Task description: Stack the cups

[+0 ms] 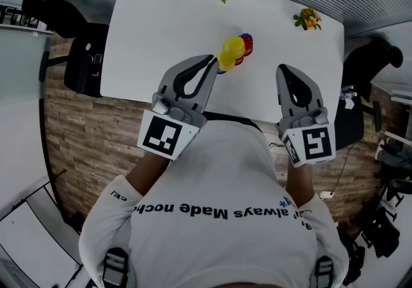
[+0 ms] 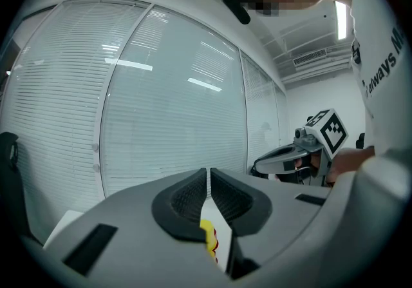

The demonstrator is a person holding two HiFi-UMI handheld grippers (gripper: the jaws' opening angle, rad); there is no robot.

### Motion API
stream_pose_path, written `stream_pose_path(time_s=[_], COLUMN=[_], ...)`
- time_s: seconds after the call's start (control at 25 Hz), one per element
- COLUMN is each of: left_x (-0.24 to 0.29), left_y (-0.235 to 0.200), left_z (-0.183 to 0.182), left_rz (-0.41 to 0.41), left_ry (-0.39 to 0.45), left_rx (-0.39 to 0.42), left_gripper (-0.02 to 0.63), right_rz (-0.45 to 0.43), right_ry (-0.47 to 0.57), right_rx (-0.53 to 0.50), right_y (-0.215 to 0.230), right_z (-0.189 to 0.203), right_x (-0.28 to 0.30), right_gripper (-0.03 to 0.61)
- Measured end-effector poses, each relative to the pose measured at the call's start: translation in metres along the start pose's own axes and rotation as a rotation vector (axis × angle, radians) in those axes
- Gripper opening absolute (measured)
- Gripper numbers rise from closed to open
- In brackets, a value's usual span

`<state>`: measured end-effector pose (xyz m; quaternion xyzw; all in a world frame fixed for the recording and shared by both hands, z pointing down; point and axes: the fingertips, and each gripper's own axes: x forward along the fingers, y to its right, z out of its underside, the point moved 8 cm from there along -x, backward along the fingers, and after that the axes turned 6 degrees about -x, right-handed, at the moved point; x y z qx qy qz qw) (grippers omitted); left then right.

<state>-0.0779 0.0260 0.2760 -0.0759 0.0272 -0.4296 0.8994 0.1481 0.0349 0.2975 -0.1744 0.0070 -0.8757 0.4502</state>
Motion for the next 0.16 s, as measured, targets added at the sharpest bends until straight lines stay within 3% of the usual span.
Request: stream_pose_path(time_s=[0.16], left_x=[0.0006], left_y=[0.0008], left_z=[0.0005], left_rz=[0.001], left_ry=[-0.002], left_rx=[0.002], left_gripper=[0.035], right_rz=[0.002], right_ry=[0.000], right_rx=[-0.001], right_y=[0.0013], right_z=[-0.0002], right_x=[-0.0007], right_gripper=[0.008])
